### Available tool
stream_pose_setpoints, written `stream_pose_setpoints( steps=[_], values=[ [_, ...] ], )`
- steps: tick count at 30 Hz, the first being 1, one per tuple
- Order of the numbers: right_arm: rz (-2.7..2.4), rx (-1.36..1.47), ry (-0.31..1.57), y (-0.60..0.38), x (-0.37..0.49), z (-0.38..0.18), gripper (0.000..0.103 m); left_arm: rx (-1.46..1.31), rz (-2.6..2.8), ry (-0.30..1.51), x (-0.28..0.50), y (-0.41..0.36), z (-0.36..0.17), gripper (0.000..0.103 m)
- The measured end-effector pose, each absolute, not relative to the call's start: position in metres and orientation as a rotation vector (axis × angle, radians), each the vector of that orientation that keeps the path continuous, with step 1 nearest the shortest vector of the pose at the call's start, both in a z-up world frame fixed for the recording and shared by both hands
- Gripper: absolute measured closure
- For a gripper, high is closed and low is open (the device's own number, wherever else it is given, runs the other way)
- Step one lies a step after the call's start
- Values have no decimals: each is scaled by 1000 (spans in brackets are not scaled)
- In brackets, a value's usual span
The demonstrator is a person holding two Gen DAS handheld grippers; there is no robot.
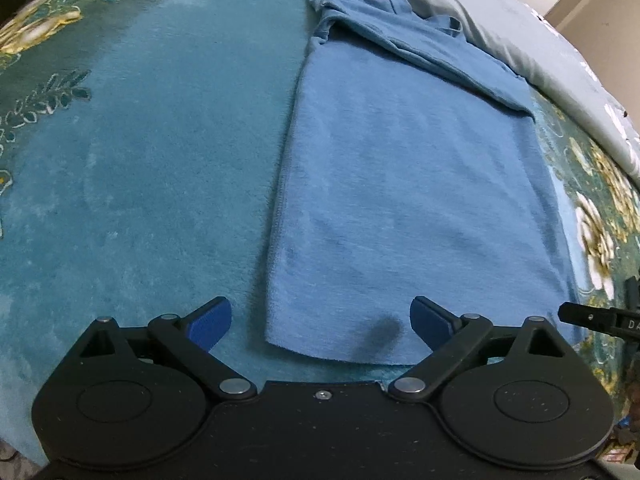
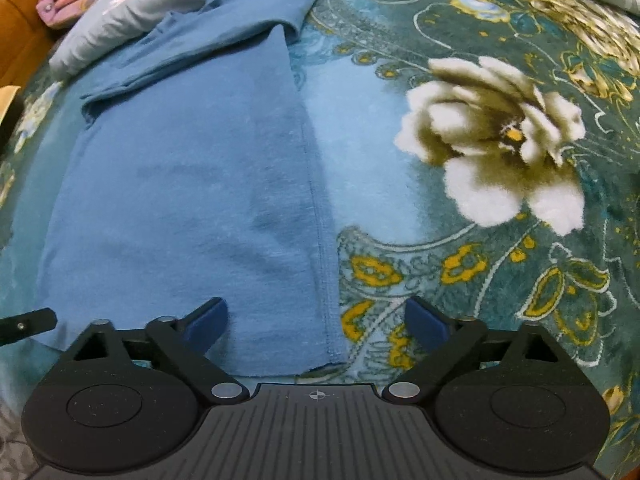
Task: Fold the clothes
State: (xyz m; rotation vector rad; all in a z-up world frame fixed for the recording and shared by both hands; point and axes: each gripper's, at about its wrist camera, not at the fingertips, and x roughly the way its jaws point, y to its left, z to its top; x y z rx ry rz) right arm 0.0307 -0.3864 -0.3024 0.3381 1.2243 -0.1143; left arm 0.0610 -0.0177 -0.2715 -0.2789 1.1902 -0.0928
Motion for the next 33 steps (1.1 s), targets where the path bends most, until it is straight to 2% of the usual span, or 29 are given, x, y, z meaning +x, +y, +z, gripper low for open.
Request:
stream_pose_setpoints(
  steps=[3,6,8,13,15,17,21,26,31,33],
  values=[
    [-138,348,1211,-390,28,-303,21,-263,-66,1179,60,-21,-271,13],
    [-147,365,1204,-393,27,-302,24,-273,-31,1163,57,-19,-269,25],
    [-146,377,1200,-394,26,-301,30,-296,-13,1160,56,-14,-268,36],
    [-126,453,1191,-400,25,-298,43,-376,-50,1167,56,-5,-263,54],
    [-97,491,1195,-400,25,-299,48,-392,-68,1176,58,-5,-263,54],
    [-83,508,1200,-400,25,-300,60,-415,-74,1173,59,-4,-264,55],
    [-75,560,1205,-402,24,-303,69,-457,-129,1177,63,-2,-266,56],
    [-78,617,1217,-407,25,-307,84,-488,-131,1188,66,4,-270,77],
    [-101,697,1230,-416,23,-309,95,-548,-123,1194,64,11,-272,78],
    [-95,713,1236,-417,23,-308,97,-539,-119,1206,63,8,-273,91]
  ],
)
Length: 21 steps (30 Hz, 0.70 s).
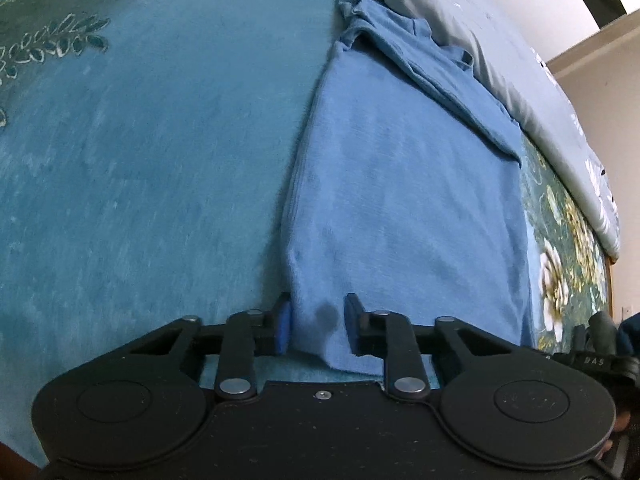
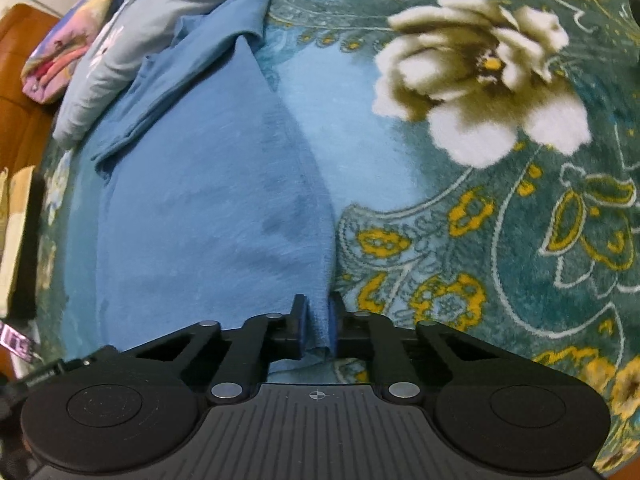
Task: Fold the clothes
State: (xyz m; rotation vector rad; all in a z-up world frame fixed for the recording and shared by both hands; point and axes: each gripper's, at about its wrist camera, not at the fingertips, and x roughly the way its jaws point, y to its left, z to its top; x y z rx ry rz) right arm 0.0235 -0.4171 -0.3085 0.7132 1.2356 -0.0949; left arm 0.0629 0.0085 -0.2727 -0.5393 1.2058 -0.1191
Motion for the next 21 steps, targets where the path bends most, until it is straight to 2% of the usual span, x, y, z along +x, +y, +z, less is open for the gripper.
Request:
stream_pose_setpoints(
  steps=[1,7,15,21],
  values=[
    [-90,718,1239,-417,24,-308,98,-535,-116,1212,62,7,-273,100],
    [-55,774,1218,-416,26,-298,100,-596,-104,1177,61,8,-263,102],
    [-25,892,1142,-434,31,-270,100,-622,-103,1096,80,12,-213,102],
    [18,898,1158,-442,46,-250,100,-607,-75,1075,99,7,-173,102]
  ],
)
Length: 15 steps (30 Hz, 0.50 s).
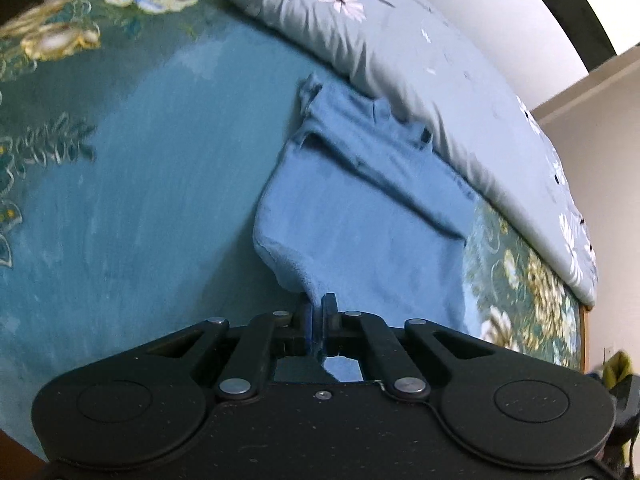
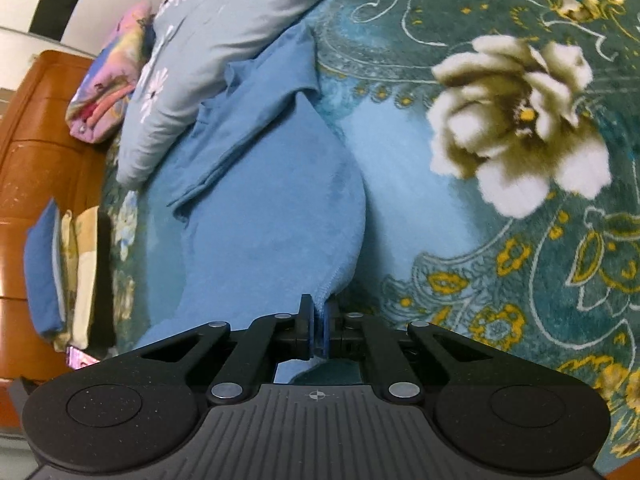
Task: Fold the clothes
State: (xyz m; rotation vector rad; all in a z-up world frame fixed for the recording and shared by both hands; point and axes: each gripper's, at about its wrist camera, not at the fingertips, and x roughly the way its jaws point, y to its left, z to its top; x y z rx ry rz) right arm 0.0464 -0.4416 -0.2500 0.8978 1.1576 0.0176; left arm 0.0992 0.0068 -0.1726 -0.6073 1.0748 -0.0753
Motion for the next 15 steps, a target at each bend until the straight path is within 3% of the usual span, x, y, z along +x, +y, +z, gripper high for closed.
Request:
stream_pose_setpoints(
  steps=[6,15],
  values=[
    [30,929,1104,-449,62,-222,100,-584,-109,1037,118,9,-143,102],
    [-7,926,1036,-460,119,-198,100,-625,-166,970,167,24,-142,102]
  ],
)
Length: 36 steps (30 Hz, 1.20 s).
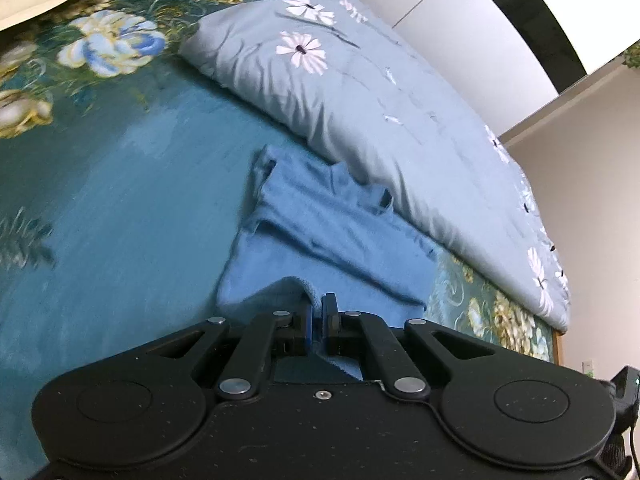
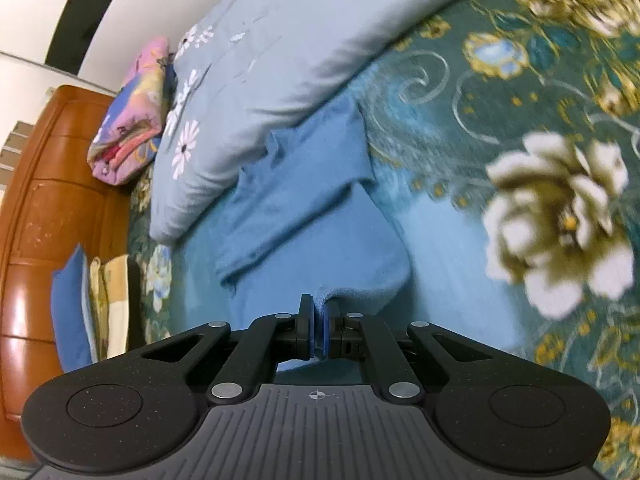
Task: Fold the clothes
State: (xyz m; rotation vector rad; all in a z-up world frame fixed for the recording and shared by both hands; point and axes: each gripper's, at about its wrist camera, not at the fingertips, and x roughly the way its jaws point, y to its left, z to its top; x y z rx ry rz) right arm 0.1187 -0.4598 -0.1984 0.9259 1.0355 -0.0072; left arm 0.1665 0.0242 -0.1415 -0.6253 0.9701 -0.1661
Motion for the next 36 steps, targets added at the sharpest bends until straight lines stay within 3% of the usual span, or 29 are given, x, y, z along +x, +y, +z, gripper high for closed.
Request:
stream_pose_setpoints(
  steps=[12,21,36],
  values=[
    [-67,897,965,-464,239,-200,100,-614,-218,938,283,30,-165,102],
    [-93,872,981,-477,311,-235,100,-555,-248,974,368,20,-201,102],
    [-137,823,1137,-485,390,-300,100,-553,-200,1090,424,19,-266,102]
  ],
)
